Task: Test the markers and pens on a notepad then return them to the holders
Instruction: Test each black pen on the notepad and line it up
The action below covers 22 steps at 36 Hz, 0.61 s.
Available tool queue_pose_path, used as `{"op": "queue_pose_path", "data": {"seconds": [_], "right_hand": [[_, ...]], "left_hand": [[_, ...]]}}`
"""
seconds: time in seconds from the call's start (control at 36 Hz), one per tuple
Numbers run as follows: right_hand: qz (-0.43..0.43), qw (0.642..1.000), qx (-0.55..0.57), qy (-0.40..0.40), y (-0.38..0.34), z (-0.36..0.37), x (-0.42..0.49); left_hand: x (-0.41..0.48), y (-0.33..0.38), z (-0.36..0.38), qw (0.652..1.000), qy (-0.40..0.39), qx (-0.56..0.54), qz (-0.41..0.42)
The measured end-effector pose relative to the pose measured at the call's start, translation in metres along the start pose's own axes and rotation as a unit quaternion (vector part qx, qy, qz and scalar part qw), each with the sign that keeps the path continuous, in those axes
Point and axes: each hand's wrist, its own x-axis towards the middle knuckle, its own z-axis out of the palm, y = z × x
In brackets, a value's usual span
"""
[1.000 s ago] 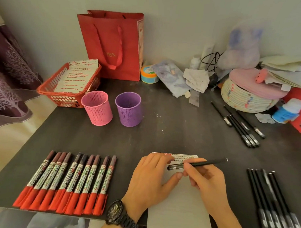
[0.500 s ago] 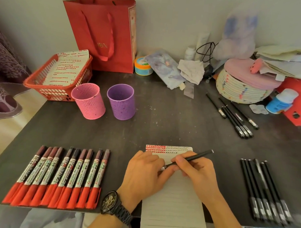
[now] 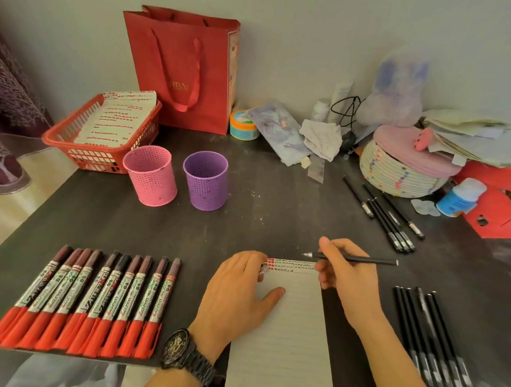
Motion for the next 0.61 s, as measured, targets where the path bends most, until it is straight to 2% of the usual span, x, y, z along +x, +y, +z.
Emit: {"op": "queue_pose_path", "data": {"seconds": [0.22,0.61], "right_hand": [[-0.044,0.987,-0.137,0.073,0.022,0.014,0.005],[-0.057,0.974,-0.195,0.101,0.033,0.016,0.01]], "left_hand": [[0.002,-0.001,0.001,1.0,-0.01,-0.004,-0.012],[0.003,-0.002,0.003,1.0,-0.005,0.007,-0.021]]}}
